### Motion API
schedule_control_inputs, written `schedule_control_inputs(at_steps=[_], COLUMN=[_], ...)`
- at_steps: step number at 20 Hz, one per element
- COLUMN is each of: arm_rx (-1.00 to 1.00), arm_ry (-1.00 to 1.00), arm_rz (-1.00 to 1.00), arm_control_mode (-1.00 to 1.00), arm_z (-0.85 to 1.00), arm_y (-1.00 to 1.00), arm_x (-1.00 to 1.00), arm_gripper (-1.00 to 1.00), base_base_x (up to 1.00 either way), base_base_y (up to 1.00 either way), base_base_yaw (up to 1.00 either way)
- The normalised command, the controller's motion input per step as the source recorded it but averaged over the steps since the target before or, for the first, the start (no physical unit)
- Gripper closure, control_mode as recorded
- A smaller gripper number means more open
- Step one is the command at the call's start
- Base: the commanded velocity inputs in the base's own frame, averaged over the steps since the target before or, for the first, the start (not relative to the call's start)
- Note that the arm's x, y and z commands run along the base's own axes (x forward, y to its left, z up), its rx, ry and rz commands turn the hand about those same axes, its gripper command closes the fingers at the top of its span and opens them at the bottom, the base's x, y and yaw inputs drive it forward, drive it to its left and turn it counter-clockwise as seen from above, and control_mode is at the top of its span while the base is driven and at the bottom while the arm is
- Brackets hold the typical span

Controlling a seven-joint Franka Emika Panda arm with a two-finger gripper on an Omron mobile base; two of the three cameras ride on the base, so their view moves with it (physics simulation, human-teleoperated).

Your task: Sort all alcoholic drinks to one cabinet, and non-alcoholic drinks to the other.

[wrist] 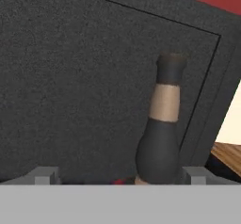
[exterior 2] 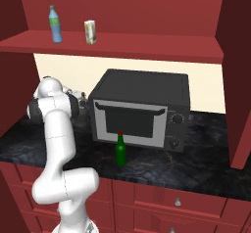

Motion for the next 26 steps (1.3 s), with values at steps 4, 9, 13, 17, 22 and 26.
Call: schedule_control_inputs(at_steps=[4, 9, 13, 17, 22, 26], arm_rx=[-0.01, 0.00, -0.03, -0.03, 0.00, 0.00], arm_ry=[0.03, 0.03, 0.00, -0.01, -0.11, -0.07], arm_rz=[-0.12, -0.13, -0.09, -0.05, 0.01, 0.08], arm_control_mode=[-1.00, -1.00, -1.00, -1.00, -1.00, -1.00], arm_z=[0.00, 0.00, 0.00, 0.04, 0.41, 0.56], arm_y=[-0.25, -0.09, 0.00, 0.00, 0.00, 0.00], arm_x=[-0.55, -0.57, -0.21, -0.06, -0.26, -0.70], arm_gripper=[-1.00, -1.00, 1.00, 1.00, 1.00, 1.00], base_base_x=[0.00, 0.00, 0.00, 0.00, 0.00, 0.00], base_base_y=[0.00, 0.00, 0.00, 0.00, 0.00, 0.00], base_base_yaw=[0.00, 0.00, 0.00, 0.00, 0.00, 0.00])
